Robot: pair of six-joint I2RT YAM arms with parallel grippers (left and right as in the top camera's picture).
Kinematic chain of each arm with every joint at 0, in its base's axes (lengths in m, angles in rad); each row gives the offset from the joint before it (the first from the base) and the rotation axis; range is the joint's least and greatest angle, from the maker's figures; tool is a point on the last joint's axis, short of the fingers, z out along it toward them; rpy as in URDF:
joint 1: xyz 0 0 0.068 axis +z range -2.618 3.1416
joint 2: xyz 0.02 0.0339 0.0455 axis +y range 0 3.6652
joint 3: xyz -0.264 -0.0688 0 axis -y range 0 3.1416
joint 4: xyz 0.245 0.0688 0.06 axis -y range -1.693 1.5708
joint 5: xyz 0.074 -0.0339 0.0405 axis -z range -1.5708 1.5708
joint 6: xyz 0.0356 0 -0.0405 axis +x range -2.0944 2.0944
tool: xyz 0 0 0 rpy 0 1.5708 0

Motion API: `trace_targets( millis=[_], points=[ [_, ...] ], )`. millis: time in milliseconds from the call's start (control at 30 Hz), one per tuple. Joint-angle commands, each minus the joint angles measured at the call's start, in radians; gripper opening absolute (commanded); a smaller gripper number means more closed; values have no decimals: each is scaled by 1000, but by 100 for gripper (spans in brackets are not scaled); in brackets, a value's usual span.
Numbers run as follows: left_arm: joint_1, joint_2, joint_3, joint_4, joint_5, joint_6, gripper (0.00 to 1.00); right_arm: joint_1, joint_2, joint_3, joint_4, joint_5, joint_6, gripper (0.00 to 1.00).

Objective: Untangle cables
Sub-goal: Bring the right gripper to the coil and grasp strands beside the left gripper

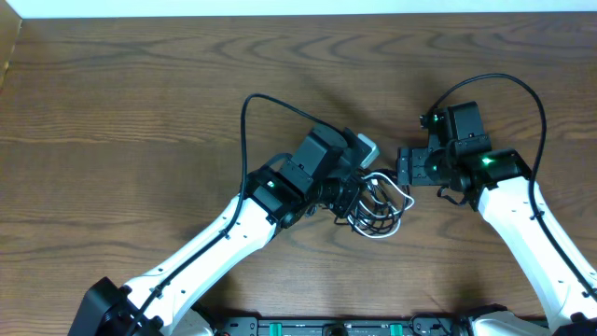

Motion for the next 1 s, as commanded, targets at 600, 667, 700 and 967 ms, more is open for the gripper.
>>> trace_targets(
  millis=[600,667,700,967],
  points=[
    [0,-25,0,-16,-385,-295,8,26,33,13,19,-241,-249,99],
    [0,-35,1,-16,-377,-295,8,38,57,13,30,-241,-249,99],
    [0,-42,1,-16,-365,-295,8,43,71,13,35,-241,-249,99],
    [-1,-128,1,-20,-277,-295,8,64,170,13,114,-241,-240,95]
  ],
)
